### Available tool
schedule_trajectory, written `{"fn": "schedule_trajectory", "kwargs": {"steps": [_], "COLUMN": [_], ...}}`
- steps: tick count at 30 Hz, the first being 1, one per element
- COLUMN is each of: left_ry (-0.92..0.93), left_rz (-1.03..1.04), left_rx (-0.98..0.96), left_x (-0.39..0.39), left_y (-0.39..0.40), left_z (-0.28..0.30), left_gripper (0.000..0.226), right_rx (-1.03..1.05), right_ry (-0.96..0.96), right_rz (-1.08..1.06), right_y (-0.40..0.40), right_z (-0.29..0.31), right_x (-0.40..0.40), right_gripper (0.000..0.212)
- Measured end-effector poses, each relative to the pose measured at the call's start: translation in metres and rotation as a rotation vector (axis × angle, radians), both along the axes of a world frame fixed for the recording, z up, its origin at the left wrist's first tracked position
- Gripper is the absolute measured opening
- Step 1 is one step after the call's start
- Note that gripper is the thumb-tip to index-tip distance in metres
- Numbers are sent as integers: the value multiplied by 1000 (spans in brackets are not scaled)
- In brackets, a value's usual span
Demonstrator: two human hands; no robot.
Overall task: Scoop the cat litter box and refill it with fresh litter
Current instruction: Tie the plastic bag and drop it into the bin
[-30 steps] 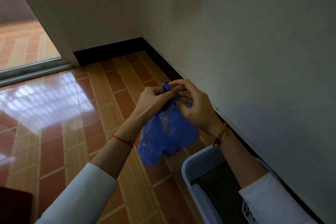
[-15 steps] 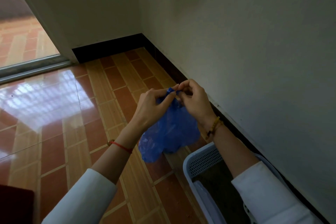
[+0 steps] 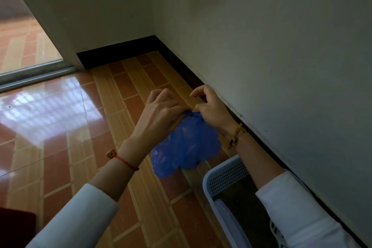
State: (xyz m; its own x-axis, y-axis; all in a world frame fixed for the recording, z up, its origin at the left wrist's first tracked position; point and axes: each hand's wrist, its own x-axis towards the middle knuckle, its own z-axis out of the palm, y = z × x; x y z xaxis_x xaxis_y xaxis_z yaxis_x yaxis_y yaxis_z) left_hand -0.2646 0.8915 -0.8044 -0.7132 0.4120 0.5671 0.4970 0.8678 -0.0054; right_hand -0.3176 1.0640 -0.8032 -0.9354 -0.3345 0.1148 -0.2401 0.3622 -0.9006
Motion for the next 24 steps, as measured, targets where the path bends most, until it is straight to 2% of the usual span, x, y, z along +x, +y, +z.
{"fn": "schedule_trajectory", "kwargs": {"steps": [3, 6, 9, 12, 13, 15, 17, 21, 24], "left_ry": [-137, -400, -779, -942, -954, -933, -848, -584, -566], "left_rz": [102, 193, 209, 265, 283, 295, 302, 363, 374], "left_rx": [-49, 31, 338, 553, 595, 664, 675, 500, 454], "left_x": [0, -5, -15, -18, -18, -19, -19, -15, -13], "left_y": [11, 17, 20, 21, 21, 20, 19, 16, 14], "left_z": [9, 16, 23, 26, 27, 25, 23, 17, 13], "left_gripper": [22, 22, 26, 32, 34, 35, 32, 30, 31], "right_rx": [6, 0, 46, 133, 143, 151, 221, 259, 185], "right_ry": [48, 117, 338, 561, 543, 344, 206, 157, 129], "right_rz": [8, 68, -5, -97, -59, 65, 93, -46, -53], "right_y": [1, 1, 1, 6, 8, 9, 9, 12, 14], "right_z": [6, 5, -2, -11, -14, -18, -25, -32, -28], "right_x": [2, 8, 19, 28, 32, 42, 48, 47, 46], "right_gripper": [27, 17, 10, 20, 28, 40, 45, 44, 41]}}
